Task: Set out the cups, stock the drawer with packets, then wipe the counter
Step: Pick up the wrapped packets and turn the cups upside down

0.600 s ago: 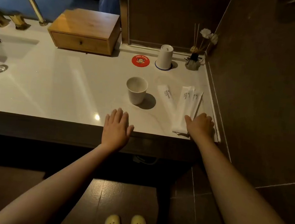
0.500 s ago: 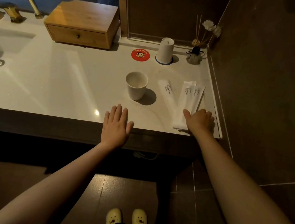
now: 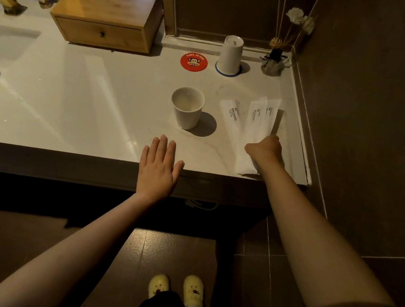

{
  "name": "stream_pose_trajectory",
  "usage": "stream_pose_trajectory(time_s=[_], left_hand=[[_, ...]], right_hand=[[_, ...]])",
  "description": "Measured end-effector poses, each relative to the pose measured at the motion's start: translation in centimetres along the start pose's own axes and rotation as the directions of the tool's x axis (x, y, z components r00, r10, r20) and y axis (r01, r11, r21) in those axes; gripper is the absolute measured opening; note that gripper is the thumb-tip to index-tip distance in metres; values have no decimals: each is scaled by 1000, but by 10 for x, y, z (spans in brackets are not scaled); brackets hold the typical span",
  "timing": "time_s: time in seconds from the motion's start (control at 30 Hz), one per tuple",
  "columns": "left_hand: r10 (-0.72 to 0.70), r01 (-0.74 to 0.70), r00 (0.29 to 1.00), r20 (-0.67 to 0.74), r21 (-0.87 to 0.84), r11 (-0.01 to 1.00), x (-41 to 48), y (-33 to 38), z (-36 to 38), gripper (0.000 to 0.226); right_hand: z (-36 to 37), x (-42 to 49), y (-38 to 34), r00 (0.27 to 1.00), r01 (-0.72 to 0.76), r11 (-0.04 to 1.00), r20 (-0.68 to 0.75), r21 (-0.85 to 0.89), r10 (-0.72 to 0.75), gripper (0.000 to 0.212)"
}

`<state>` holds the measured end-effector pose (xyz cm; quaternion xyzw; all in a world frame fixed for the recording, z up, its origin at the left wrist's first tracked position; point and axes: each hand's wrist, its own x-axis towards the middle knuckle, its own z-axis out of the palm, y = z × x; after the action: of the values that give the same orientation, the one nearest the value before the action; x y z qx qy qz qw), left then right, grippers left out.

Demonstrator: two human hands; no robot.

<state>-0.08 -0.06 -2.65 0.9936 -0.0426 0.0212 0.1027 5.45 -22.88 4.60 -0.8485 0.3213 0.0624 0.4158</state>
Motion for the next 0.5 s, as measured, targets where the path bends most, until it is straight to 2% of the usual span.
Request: stream_pose_trajectory(time_s=[0.17, 0.27, 0.4, 0.5], left_hand=[[5, -5, 1000, -1, 7, 1000, 0, -3, 1, 61], [5, -5, 1000, 1, 6, 1000, 0, -3, 2, 60], [5, -5, 1000, 2, 15, 1000, 1, -4, 3, 60], [9, -9, 1000, 15, 22, 1000, 2, -4, 3, 60]], right_hand=[[4, -6, 4, 994, 95, 991, -66, 94, -89, 41], [1, -7, 7, 988, 150, 985, -49, 80, -147, 39], [6, -15, 6, 979, 202, 957, 4, -209, -206, 45], [15, -22, 3, 974, 191, 925, -51, -328, -219, 46]])
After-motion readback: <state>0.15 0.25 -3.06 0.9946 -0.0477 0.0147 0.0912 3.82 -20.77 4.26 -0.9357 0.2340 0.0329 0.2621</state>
